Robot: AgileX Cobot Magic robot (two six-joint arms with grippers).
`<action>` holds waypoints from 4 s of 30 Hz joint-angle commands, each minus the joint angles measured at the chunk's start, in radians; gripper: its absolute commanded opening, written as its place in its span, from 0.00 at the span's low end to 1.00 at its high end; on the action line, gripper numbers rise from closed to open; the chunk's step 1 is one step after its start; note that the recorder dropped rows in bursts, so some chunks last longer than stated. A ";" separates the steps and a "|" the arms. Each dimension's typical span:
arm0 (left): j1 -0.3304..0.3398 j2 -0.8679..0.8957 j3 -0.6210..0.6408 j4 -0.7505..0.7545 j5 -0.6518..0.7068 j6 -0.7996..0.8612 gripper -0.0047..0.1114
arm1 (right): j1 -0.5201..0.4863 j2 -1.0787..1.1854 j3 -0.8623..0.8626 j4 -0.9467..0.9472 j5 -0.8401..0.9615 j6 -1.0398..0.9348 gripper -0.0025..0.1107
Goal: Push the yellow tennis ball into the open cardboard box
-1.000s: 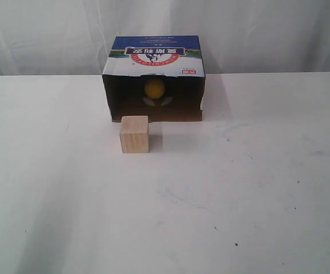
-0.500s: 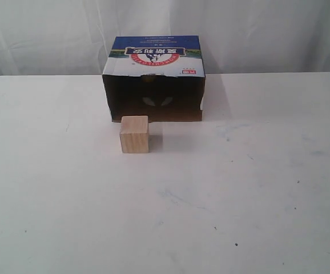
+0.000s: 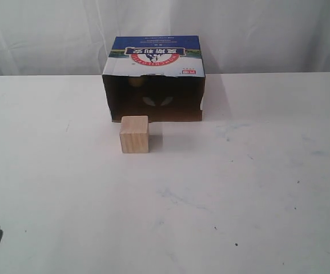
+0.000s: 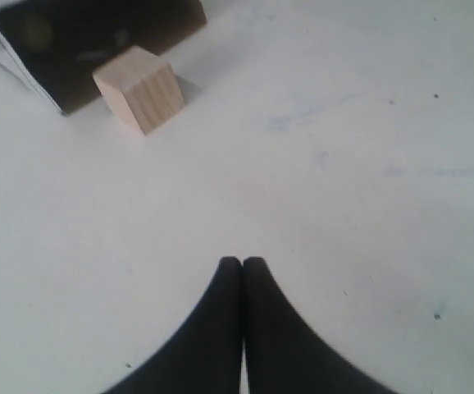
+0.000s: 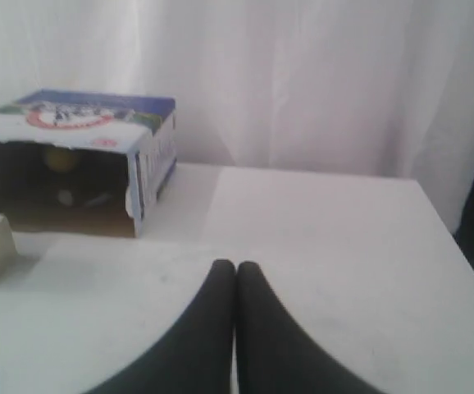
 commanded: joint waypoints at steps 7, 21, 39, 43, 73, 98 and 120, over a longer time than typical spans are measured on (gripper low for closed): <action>0.004 0.001 0.041 -0.011 0.045 -0.010 0.04 | -0.004 -0.006 0.008 0.000 0.156 0.005 0.02; 0.004 -0.010 0.041 0.006 0.050 -0.010 0.04 | -0.304 -0.346 0.270 0.002 0.054 -0.059 0.02; 0.004 -0.010 0.041 0.006 0.043 -0.010 0.04 | -0.304 -0.346 0.270 0.602 0.189 -0.050 0.02; 0.009 -0.018 0.041 0.006 0.044 -0.010 0.04 | -0.304 -0.346 0.270 0.602 0.189 -0.050 0.02; 0.289 -0.319 0.262 0.193 0.029 -0.574 0.04 | -0.304 -0.346 0.270 0.602 0.189 -0.050 0.02; 0.289 -0.347 0.262 0.310 -0.139 -0.565 0.04 | -0.304 -0.346 0.270 0.602 0.189 -0.050 0.02; 0.289 -0.347 0.262 0.310 -0.139 -0.562 0.04 | -0.304 -0.346 0.270 0.602 0.189 -0.050 0.02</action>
